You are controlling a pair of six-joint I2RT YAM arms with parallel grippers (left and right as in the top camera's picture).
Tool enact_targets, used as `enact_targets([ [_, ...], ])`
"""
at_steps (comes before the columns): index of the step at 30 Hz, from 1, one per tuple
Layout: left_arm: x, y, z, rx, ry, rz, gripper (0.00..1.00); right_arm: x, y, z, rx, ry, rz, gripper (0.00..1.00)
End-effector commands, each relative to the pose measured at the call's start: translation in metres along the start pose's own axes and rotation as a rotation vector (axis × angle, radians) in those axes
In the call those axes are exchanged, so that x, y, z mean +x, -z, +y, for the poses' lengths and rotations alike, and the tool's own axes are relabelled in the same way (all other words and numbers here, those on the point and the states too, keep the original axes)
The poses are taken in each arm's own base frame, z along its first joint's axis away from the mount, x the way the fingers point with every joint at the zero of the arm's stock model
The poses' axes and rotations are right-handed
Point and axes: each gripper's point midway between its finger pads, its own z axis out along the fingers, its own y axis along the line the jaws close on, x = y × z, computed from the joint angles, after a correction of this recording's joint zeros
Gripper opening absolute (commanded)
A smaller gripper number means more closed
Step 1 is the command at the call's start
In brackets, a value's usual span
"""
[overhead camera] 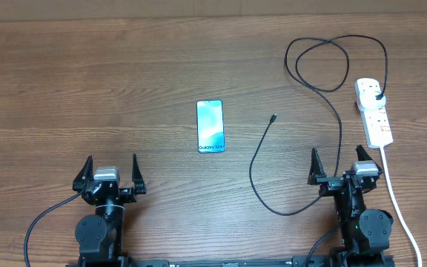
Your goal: Plug charger to phone and switch on socket
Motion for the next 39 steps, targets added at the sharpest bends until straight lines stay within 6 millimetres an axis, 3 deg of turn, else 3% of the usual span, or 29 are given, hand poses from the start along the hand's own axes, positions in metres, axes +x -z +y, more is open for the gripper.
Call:
enact_targets([
  [1, -0.001, 0.000, 0.004, -0.017, -0.027, -0.011, 1.00, 0.001, 0.000, -0.002, 0.012, -0.006, -0.007, 1.00],
  [5, -0.003, 0.001, -0.016, 0.099, 0.072, -0.016, 1.00, 0.001, 0.000, -0.002, 0.012, -0.006, -0.006, 1.00],
  [10, -0.011, 0.006, -0.041, 0.256, 0.360, -0.008, 1.00, 0.001, 0.000, -0.002, 0.012, -0.006, -0.007, 1.00],
  [14, -0.019, 0.007, -0.044, 0.282, 0.614, 0.001, 1.00, 0.001, 0.000, -0.002, 0.012, -0.006, -0.007, 1.00],
  [16, -0.039, 0.009, -0.043, 0.313, 0.787, -0.054, 1.00, 0.001, 0.000, -0.002, 0.012, -0.006, -0.007, 1.00],
  [23, -0.116, 0.036, -0.041, 0.442, 0.732, -0.376, 1.00, 0.001, 0.000, -0.002, 0.012, -0.006, -0.006, 1.00],
  [31, -0.148, 0.054, -0.040, 0.478, 0.697, -0.485, 1.00, 0.001, 0.000, -0.002, 0.012, -0.006, -0.006, 1.00],
  [39, -0.195, 0.070, -0.038, 0.397, 0.458, -0.493, 1.00, 0.001, 0.000, -0.002, 0.012, -0.006, -0.007, 1.00],
])
